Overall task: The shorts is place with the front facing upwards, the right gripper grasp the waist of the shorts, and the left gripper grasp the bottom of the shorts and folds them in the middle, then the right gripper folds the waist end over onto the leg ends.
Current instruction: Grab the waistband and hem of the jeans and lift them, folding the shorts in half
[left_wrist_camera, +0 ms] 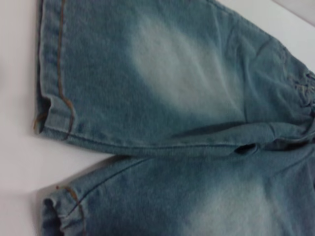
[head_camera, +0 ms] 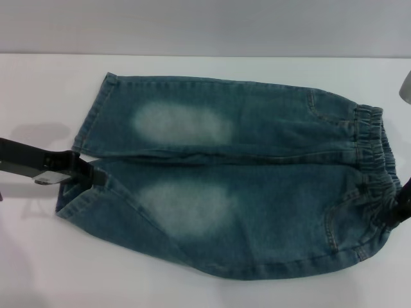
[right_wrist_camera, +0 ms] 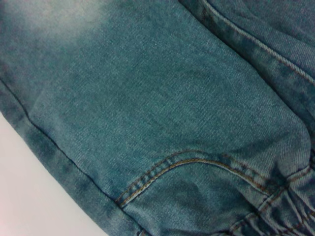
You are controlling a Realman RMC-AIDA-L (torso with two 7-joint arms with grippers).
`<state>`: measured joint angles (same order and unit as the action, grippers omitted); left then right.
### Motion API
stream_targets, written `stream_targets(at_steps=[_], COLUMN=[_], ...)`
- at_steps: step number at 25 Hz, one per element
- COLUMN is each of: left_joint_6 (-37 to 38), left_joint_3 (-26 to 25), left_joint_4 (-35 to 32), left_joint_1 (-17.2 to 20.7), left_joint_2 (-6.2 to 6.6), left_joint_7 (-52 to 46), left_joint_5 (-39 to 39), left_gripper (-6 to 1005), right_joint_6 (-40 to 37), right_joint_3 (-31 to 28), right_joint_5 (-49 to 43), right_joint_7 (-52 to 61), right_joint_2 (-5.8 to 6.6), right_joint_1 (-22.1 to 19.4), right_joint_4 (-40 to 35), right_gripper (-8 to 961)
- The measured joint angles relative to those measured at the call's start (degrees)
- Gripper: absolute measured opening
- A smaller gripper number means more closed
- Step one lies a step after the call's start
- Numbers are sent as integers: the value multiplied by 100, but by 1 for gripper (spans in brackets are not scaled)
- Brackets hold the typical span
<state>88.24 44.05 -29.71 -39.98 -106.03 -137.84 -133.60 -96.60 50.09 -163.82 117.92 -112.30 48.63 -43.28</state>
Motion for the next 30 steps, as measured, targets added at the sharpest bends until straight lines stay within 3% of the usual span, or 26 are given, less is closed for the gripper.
stream_targets(at_steps=[7, 15, 21, 30], left_joint_6=[10, -10, -51, -253], left_joint_3=[-66, -147, -275, -651], left_joint_4=[0, 0, 0, -69], left_joint_1=[-57, -140, -164, -171], left_joint_2=[53, 104, 126, 137], left_joint_7=[-73, -178, -198, -351], left_joint_5=[0, 0, 0, 0], left_gripper=[41, 41, 42, 42], right_joint_6=[6, -22, -269, -671], right_joint_3=[32, -21, -448, -1579], right_joint_5=[0, 6, 356, 1846], right_joint_7=[-17, -24, -56, -156], right_joint_2=[20, 68, 153, 488], right_joint_1=[4, -23, -179, -739], right_joint_4=[24, 164, -12, 4], right_gripper=[106, 5, 5, 5])
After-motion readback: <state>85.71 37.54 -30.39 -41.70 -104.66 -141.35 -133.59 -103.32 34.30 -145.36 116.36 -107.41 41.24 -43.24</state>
